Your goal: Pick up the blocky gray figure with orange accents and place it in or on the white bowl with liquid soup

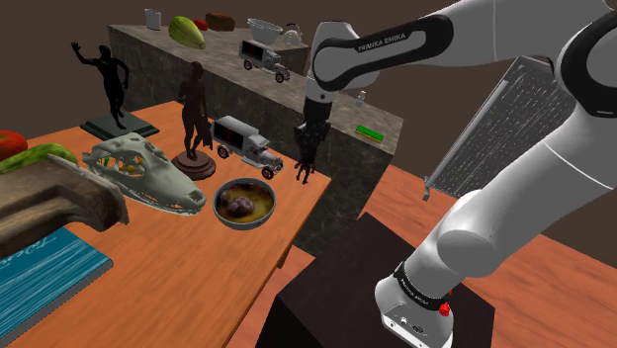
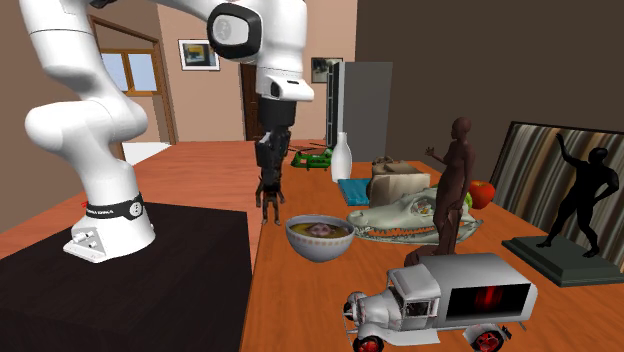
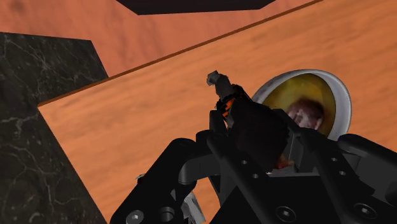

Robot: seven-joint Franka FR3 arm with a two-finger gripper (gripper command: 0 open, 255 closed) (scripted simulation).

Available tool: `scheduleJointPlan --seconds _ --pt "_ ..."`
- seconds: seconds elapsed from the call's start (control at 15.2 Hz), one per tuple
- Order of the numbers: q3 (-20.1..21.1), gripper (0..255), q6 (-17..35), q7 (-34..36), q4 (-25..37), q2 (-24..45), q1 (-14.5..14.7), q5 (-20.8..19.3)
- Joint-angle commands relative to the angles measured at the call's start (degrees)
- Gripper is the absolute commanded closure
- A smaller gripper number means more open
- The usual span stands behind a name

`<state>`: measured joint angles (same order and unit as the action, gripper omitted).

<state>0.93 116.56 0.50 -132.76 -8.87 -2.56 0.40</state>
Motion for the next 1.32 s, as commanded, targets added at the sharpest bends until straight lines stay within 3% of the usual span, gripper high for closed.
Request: scheduleJointPlan --seconds 0.0,0.66,1.25 --pt "1.29 255 -1.14 2.1 2.74 1.58 1.06 0.48" --pt "7.19 255 -8.44 13.44 21.86 13.21 6.53 1.01" --pt "7.17 255 -1.92 13.5 17.68 15.58 6.63 0.72"
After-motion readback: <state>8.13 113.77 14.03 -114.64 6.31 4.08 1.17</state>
